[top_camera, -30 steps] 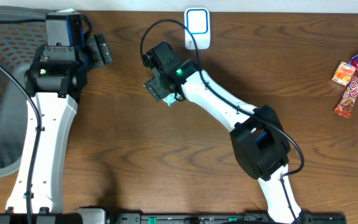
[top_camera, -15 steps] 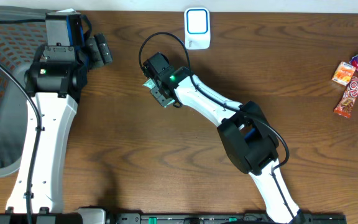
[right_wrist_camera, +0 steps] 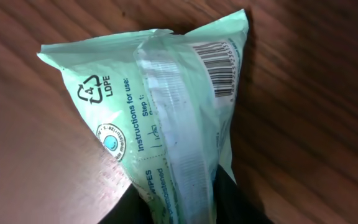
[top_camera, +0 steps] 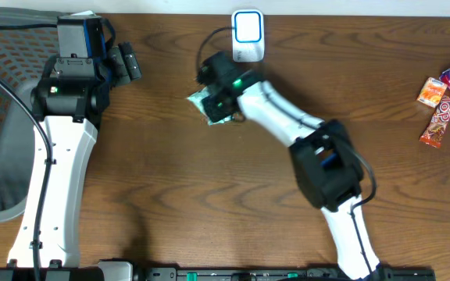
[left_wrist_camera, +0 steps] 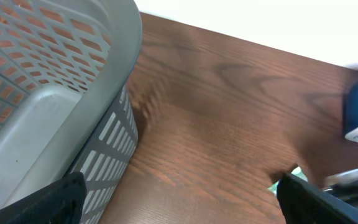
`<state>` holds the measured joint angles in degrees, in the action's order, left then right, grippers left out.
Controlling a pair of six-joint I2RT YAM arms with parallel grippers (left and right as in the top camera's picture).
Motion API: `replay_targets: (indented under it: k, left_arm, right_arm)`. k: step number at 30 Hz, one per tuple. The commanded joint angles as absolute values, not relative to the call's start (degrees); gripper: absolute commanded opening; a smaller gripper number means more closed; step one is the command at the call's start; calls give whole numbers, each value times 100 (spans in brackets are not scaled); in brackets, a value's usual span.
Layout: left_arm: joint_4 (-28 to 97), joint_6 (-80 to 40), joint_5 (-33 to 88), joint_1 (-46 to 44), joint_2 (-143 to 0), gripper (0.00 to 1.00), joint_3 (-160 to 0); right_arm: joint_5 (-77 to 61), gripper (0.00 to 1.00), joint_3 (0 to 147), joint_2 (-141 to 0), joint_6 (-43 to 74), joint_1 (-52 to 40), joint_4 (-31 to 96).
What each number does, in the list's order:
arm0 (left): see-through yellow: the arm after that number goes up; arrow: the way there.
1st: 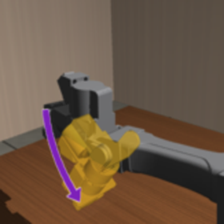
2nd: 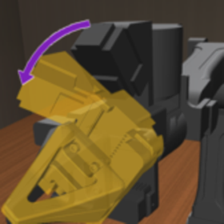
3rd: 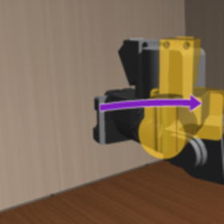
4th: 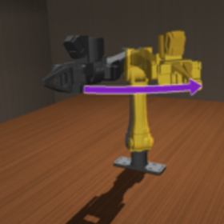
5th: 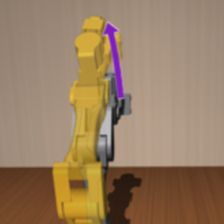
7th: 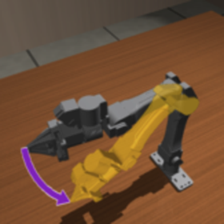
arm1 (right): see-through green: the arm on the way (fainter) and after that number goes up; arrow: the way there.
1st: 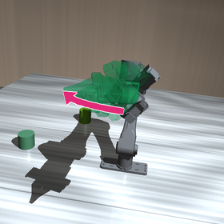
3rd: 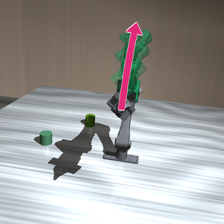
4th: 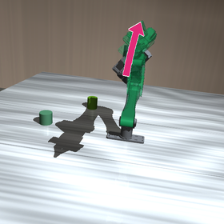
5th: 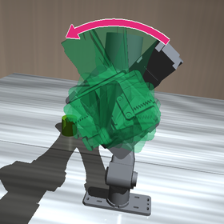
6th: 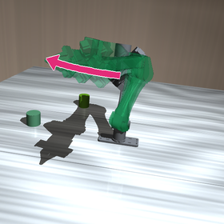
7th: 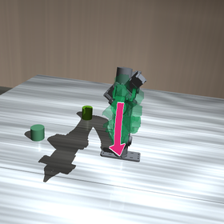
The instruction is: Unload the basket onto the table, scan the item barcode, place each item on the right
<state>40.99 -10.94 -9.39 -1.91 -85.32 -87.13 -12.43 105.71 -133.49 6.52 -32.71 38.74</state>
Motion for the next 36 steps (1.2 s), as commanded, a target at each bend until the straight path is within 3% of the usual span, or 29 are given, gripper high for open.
replay_targets:
  k: [1, 3, 9, 10, 11, 12, 24, 30, 36]
  left_arm:
    - [4115, -1168, -1011, -163, -8573, 98, -8722]
    - [4115, -1168, -1011, -163, -8573, 98, -8722]
    - [4115, -1168, -1011, -163, -8573, 98, -8722]
    - [4115, -1168, -1011, -163, -8573, 98, -8722]
    - [4115, -1168, -1011, -163, -8573, 98, -8722]
    - [4115, -1168, -1011, -163, -8573, 98, -8722]
    - [4115, -1168, -1011, -163, -8573, 98, -8722]
    - [4115, -1168, -1011, -163, -8573, 98, -8722]
    - [4115, -1168, -1011, -163, -8573, 98, -8722]
  right_arm:
    - [-3918, 18, 10573, -13203, 1094, -2539, 3957]
    - [-4790, 21, 10558, -13242, 1092, -2154, 4080]
    - [-5548, 28, 10339, -13312, 1092, -1481, 4578]
    - [-5605, 33, 10265, -13312, 1094, -1387, 4598]
    - [-5651, 45, 10210, -13312, 1114, -1293, 4617]
    - [-5677, 47, 10178, -13312, 1138, -1216, 4639]
    - [-4563, 51, 10206, -13034, 1192, -742, 4952]
    - [-2810, 51, 10436, -12508, 1223, -1328, 4904]
    - [-1162, 43, 10433, -12427, 1658, -2414, 4331]
